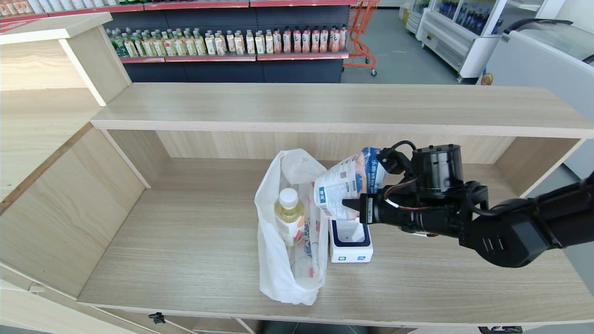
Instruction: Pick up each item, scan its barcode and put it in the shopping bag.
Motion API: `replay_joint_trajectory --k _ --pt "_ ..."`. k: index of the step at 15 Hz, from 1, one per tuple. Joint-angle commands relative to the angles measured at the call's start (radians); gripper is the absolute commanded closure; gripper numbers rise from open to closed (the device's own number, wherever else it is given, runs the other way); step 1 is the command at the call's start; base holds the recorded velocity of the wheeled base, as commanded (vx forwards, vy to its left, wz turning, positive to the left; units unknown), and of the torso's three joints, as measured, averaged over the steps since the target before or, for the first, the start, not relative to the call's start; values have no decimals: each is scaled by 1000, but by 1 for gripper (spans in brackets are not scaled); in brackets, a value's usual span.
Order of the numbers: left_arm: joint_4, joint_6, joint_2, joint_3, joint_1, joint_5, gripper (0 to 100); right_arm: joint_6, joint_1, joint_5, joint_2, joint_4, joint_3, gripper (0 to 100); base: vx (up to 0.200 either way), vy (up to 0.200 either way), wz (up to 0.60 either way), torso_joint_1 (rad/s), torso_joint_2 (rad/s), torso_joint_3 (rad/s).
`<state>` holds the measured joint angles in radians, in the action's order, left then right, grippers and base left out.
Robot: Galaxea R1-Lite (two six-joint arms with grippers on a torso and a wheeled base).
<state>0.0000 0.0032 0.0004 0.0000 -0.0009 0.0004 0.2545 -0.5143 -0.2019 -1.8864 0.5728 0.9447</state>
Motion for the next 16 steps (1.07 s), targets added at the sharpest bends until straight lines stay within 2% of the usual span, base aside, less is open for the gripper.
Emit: replay_joint_trajectory --k 1,3,16 --pt "0 1 0 0 -1 1 0 -31 -3 1 -97 15 37 100 0 0 0 0 0 0" --pt "0 0 0 0 -1 1 0 -31 -4 -1 -138 67 74 100 0 0 0 0 0 0" --pt "0 0 0 0 -1 1 0 -60 -29 -4 -350 67 315 100 0 0 0 0 0 0"
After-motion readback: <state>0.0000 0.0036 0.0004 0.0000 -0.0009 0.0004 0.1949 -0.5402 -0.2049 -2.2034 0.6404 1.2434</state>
